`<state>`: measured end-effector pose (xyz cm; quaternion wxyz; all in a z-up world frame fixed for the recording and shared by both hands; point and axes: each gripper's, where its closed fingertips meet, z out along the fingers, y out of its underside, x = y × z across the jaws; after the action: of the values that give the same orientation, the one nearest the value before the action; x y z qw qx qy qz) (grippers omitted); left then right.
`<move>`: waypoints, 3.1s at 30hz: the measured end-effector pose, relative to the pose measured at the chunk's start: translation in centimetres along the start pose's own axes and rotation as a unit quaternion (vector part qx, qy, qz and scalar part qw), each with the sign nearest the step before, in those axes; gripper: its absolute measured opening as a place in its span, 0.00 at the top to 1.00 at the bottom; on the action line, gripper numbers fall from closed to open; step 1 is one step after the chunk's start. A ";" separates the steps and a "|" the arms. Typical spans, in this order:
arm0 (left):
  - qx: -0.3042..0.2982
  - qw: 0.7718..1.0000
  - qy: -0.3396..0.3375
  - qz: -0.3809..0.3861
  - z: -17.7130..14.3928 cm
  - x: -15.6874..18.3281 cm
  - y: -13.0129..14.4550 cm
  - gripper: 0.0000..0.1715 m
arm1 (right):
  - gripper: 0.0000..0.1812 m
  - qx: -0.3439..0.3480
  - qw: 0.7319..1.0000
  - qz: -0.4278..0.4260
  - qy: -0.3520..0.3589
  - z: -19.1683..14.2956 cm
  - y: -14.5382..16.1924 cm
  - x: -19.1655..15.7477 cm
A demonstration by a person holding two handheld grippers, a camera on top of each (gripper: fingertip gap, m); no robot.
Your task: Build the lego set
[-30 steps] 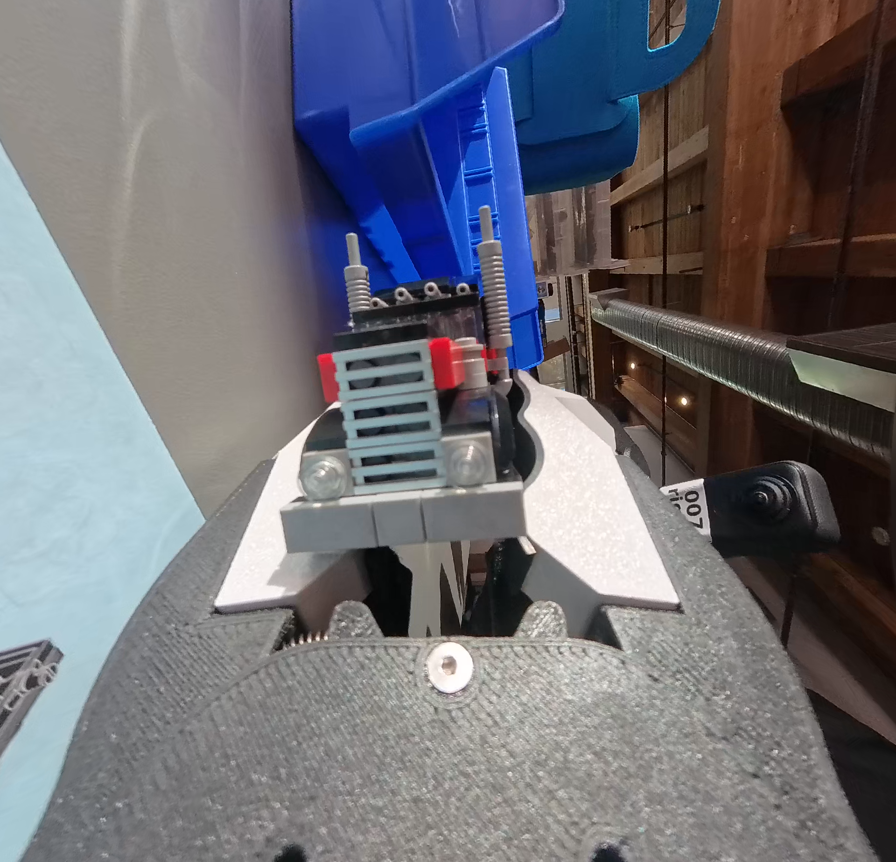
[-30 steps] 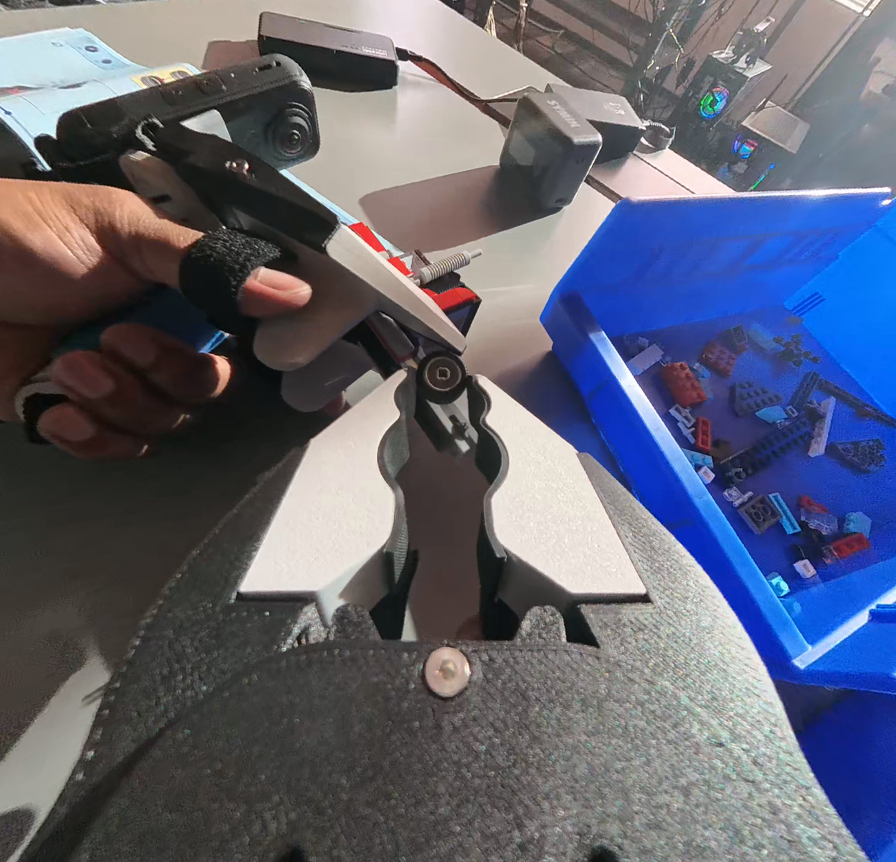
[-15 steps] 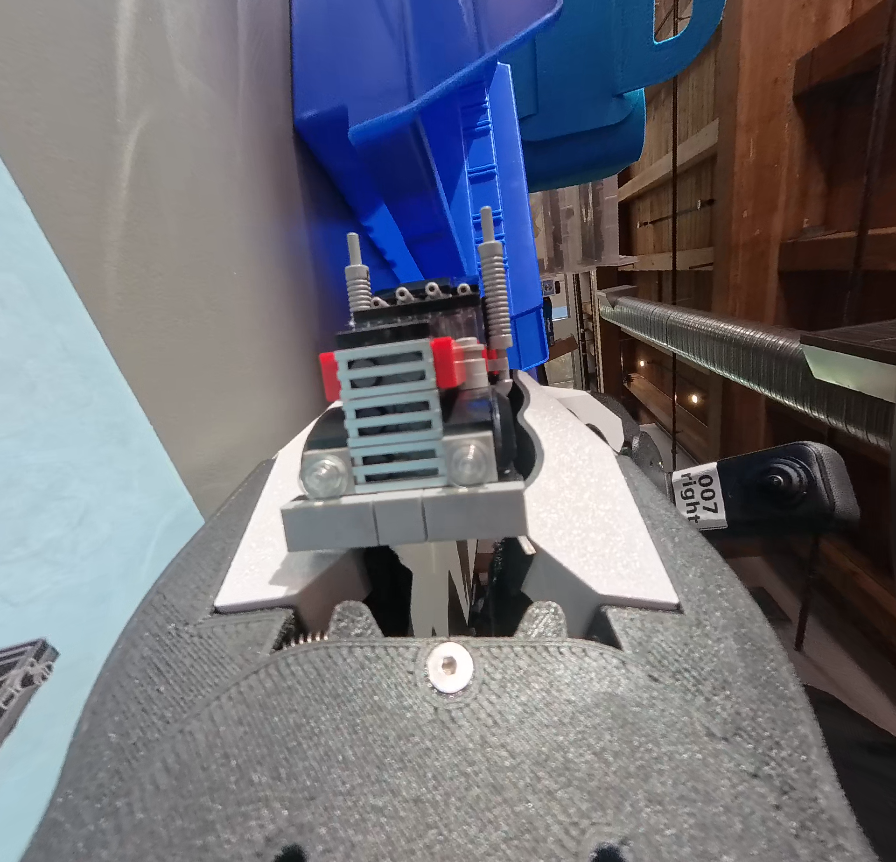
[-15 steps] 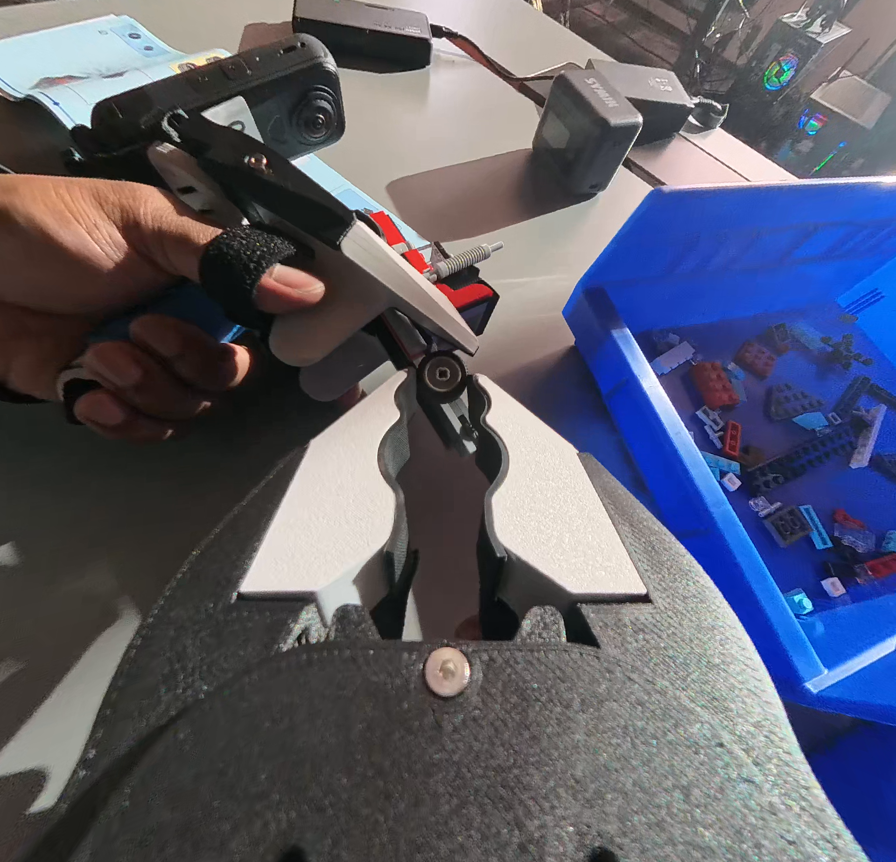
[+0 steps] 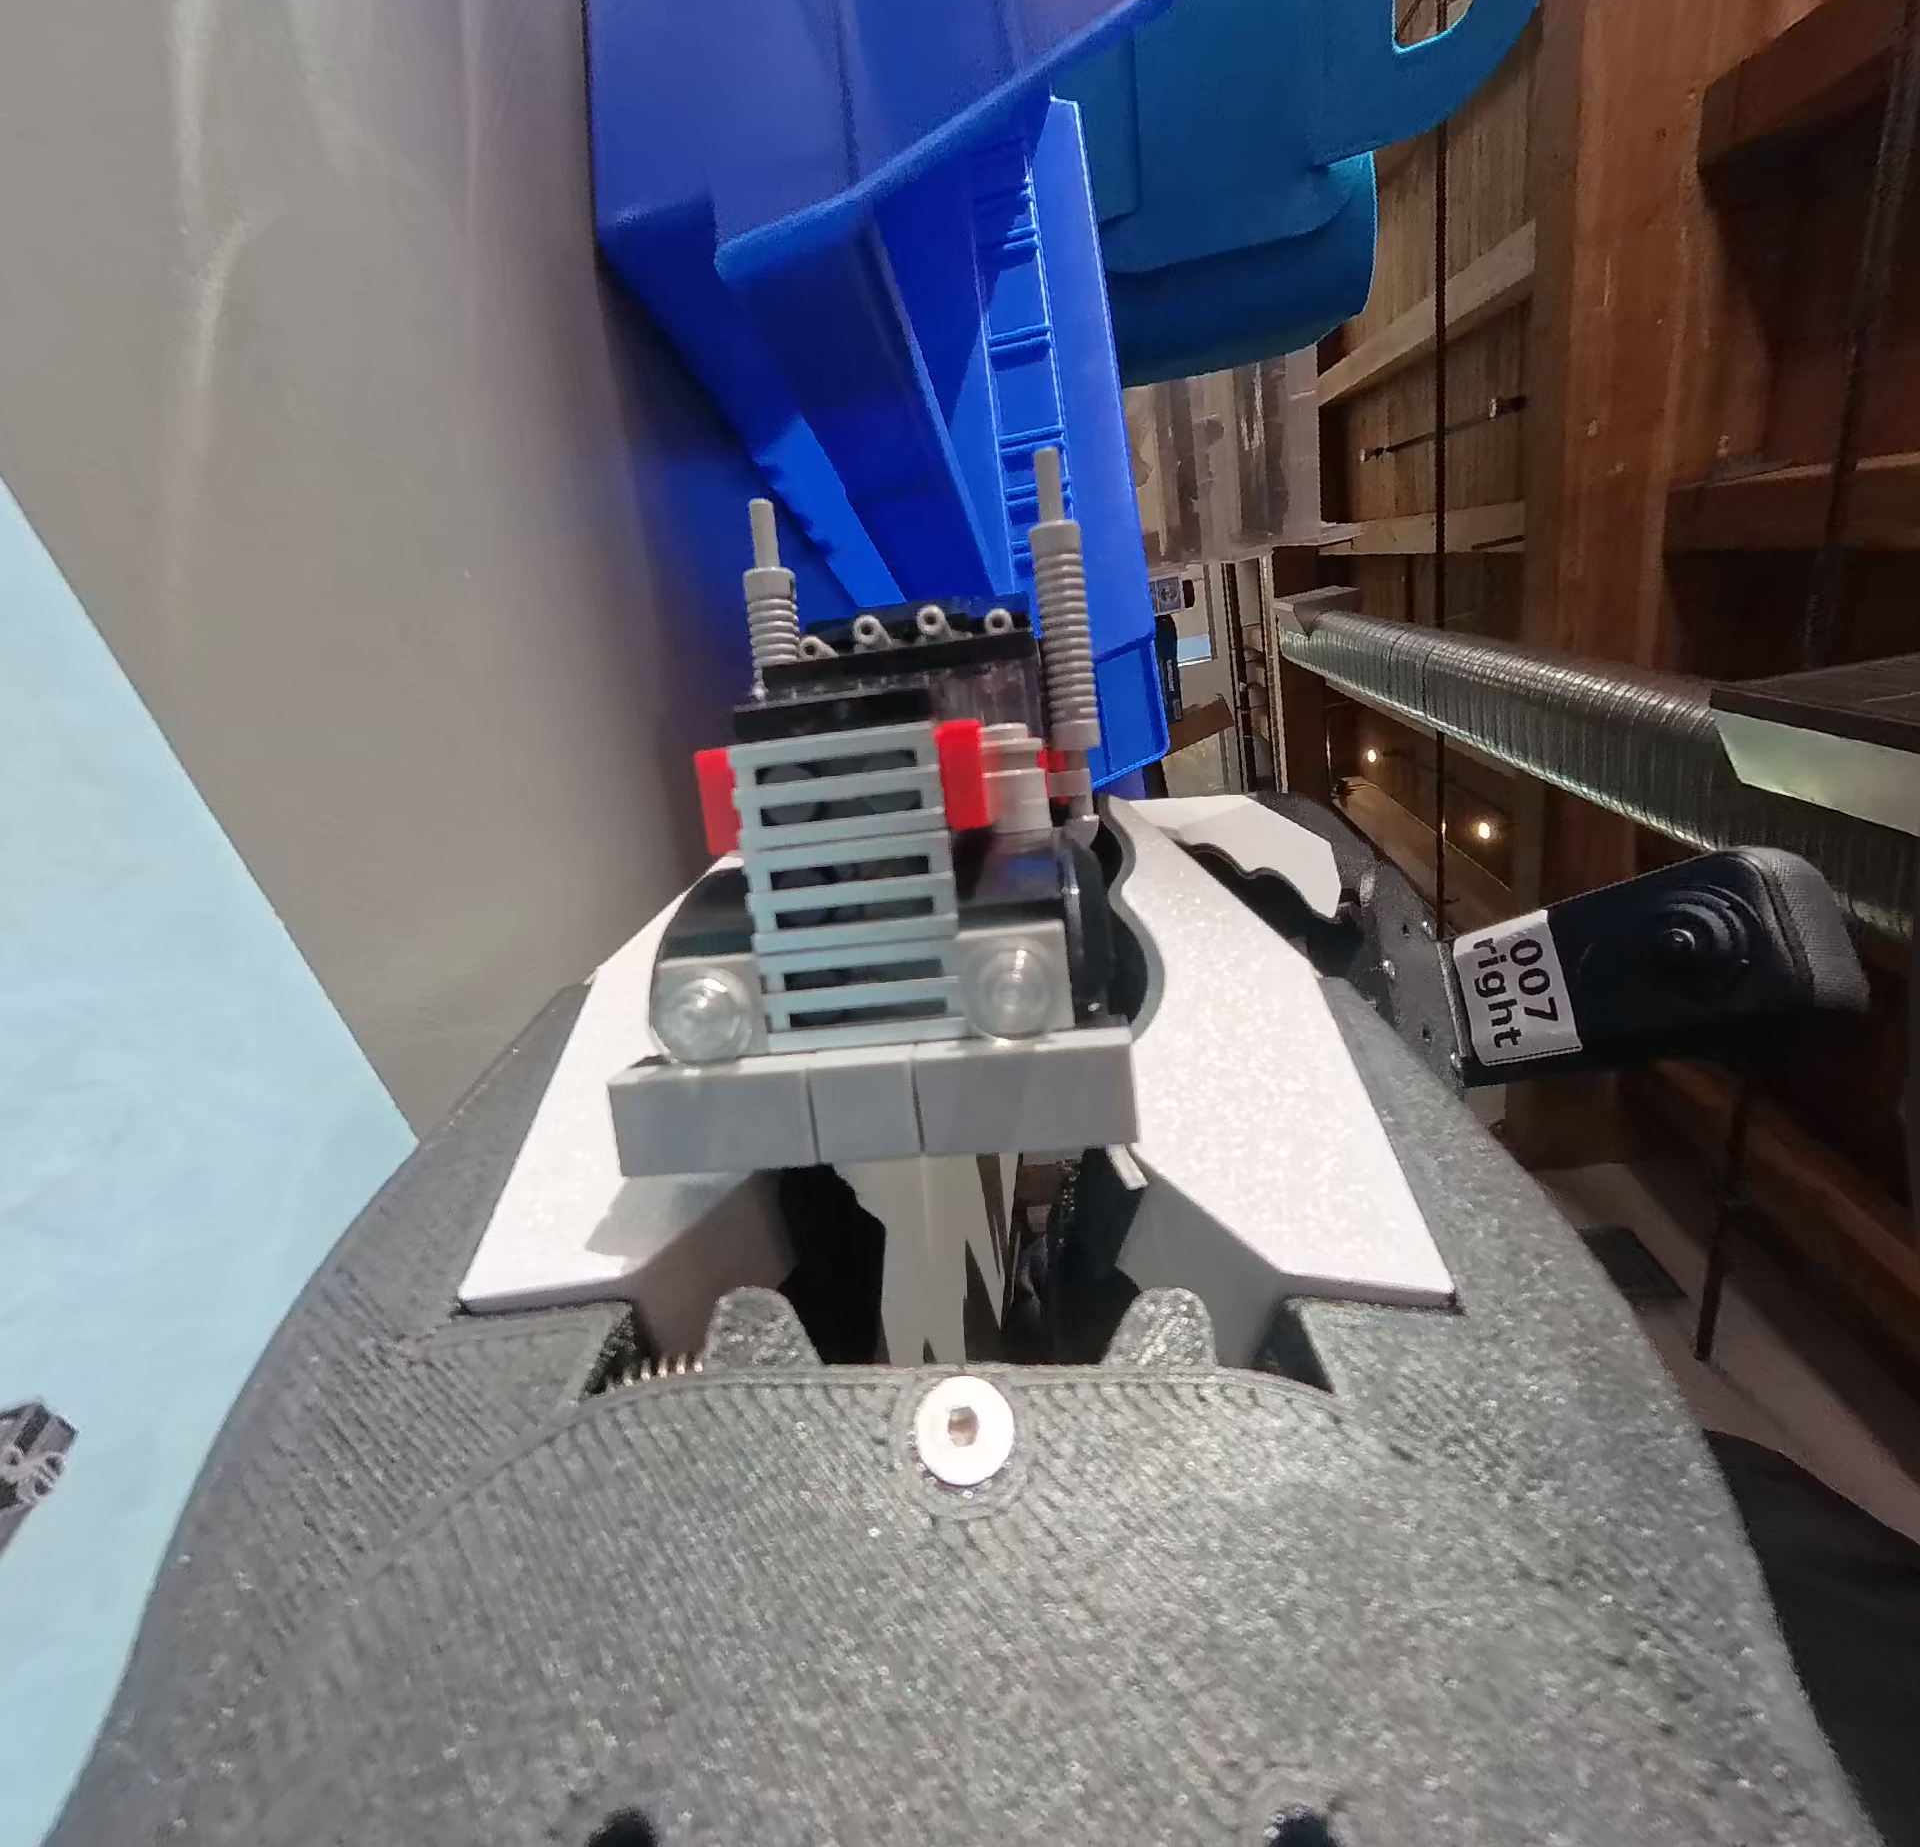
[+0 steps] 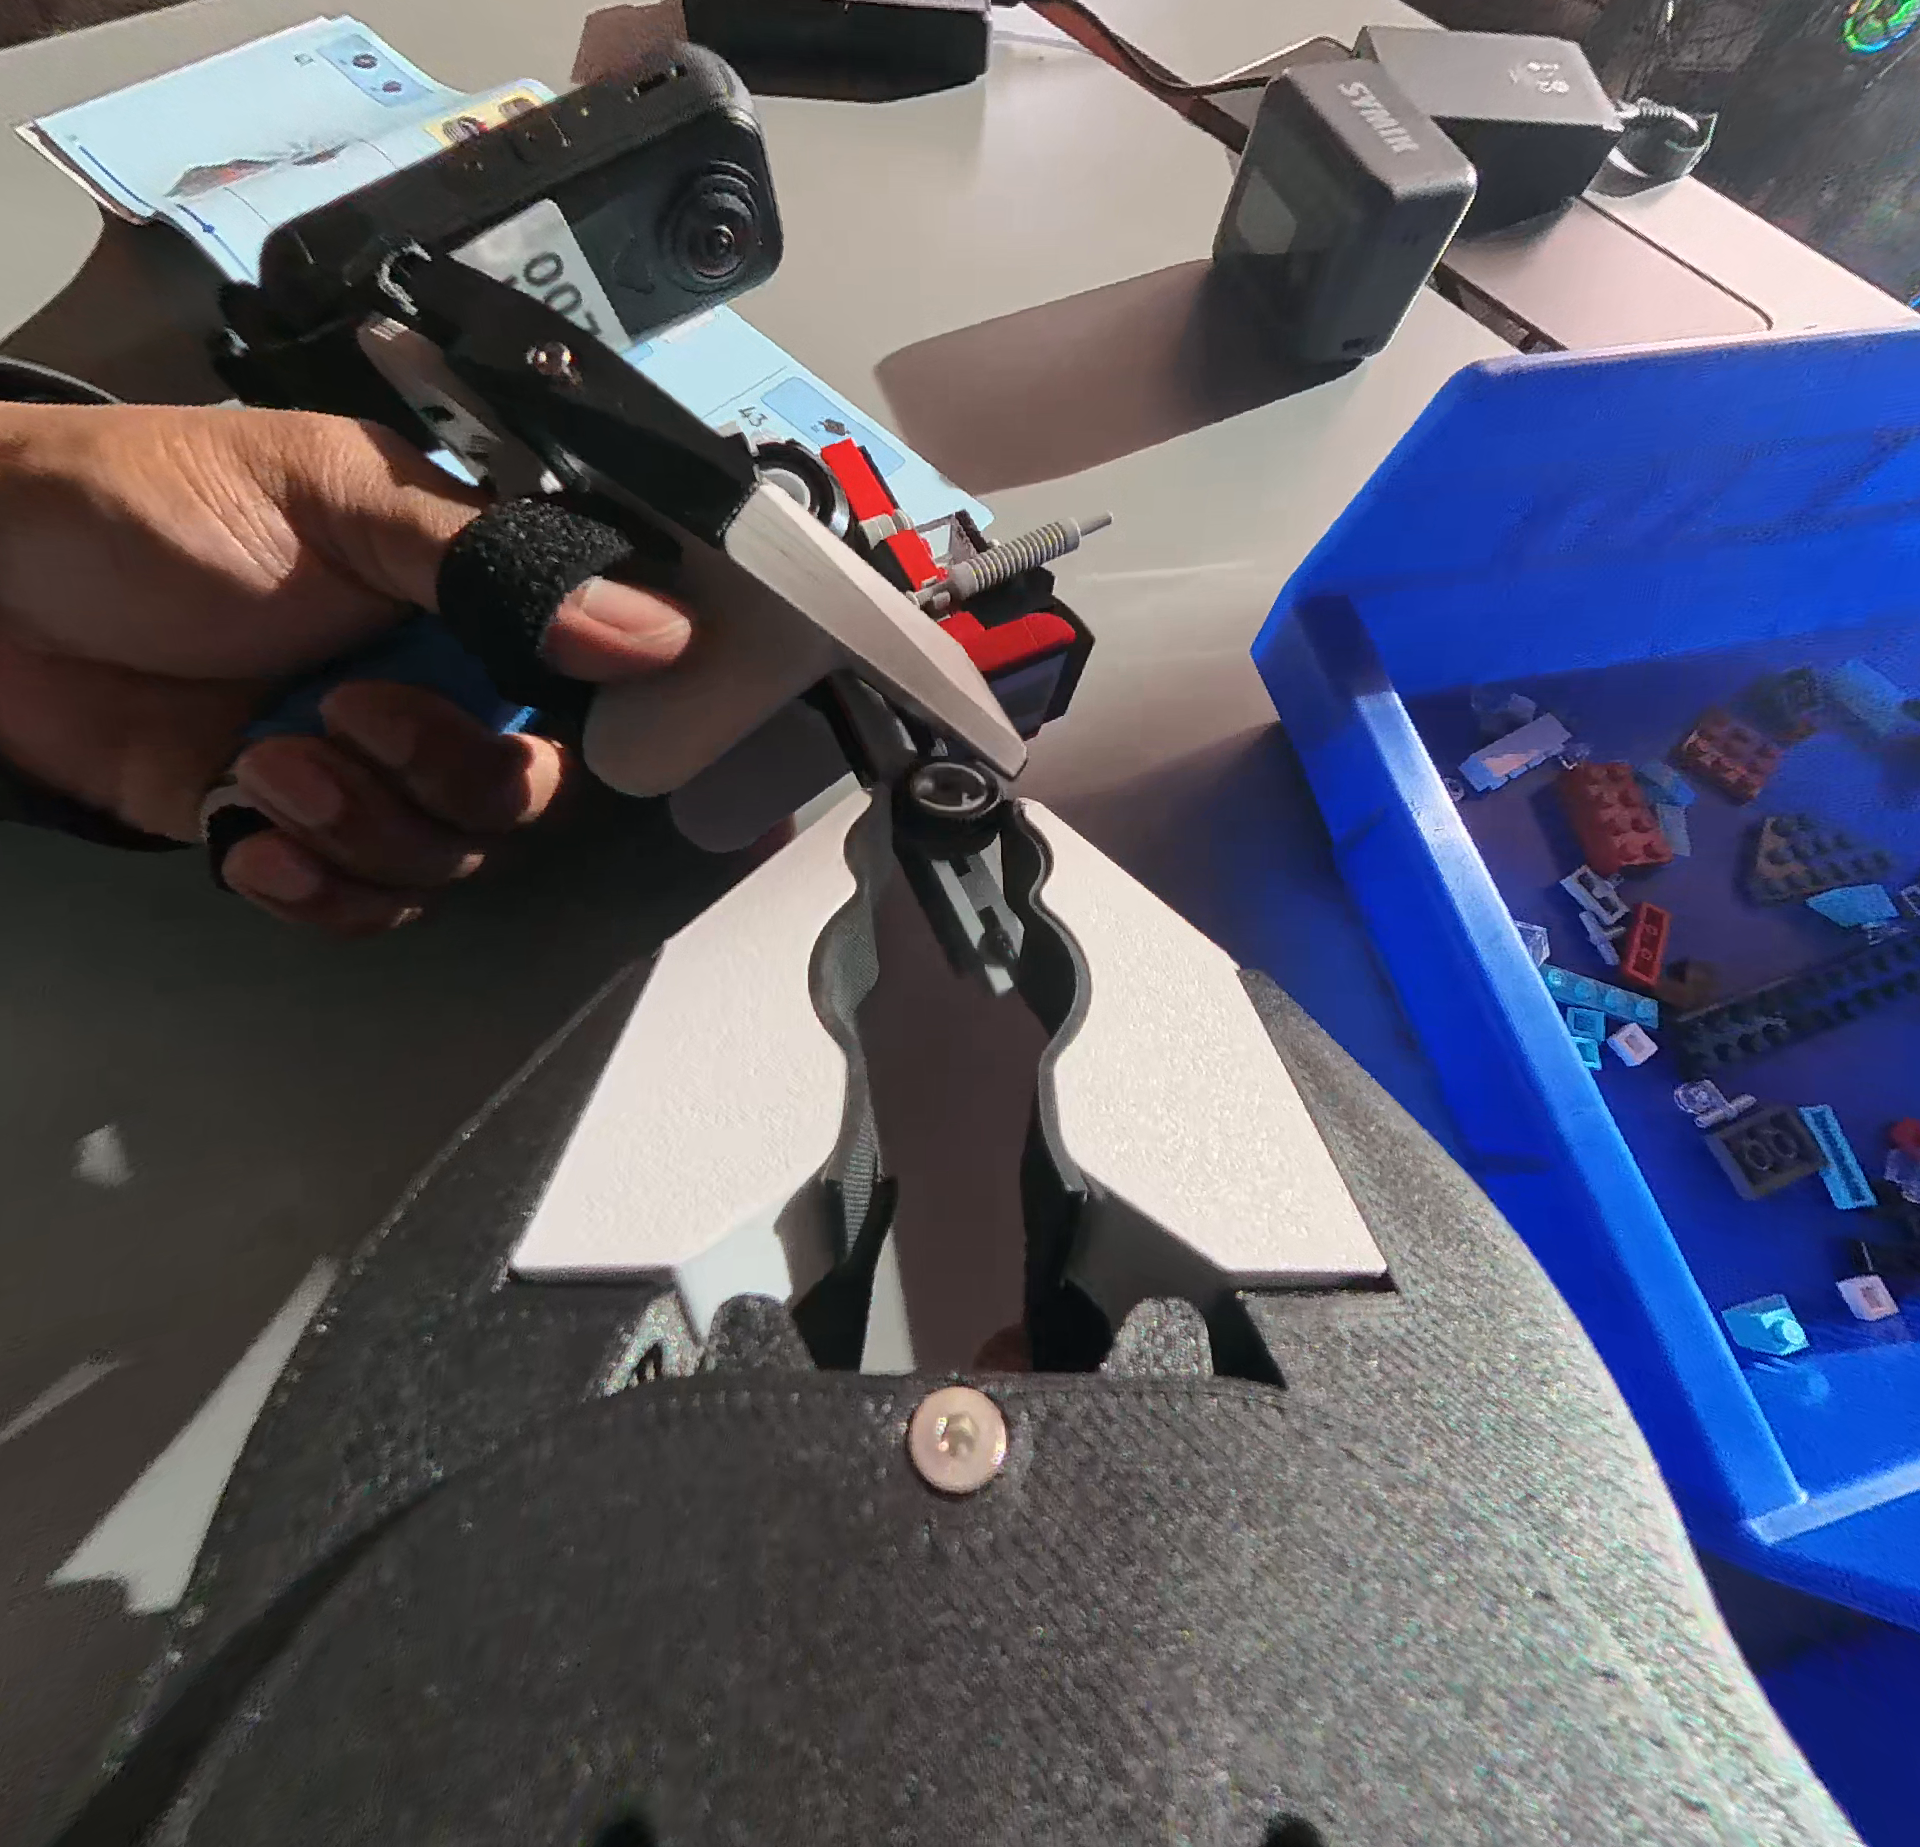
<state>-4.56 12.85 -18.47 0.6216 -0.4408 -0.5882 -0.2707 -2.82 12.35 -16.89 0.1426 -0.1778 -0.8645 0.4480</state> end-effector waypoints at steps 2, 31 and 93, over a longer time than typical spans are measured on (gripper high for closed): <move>0.000 1.000 0.003 -0.003 0.0 0.1 0.0 0.72 | 0.86 0.005 1.000 -0.002 0.003 -0.1 0.0 0.0; 0.009 0.999 0.032 -0.007 -0.2 0.6 -0.8 0.70 | 0.87 0.032 0.999 0.006 0.008 -0.2 -0.9 0.8; 0.001 0.992 0.006 0.123 -0.1 1.6 -0.8 0.66 | 0.86 -0.046 0.998 -0.045 0.027 -0.3 -0.5 0.8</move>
<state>-4.89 12.66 -16.77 0.6540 -0.5073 -0.5264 -0.1943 -3.55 12.63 -16.26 0.1776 -0.1565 -0.8871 0.3963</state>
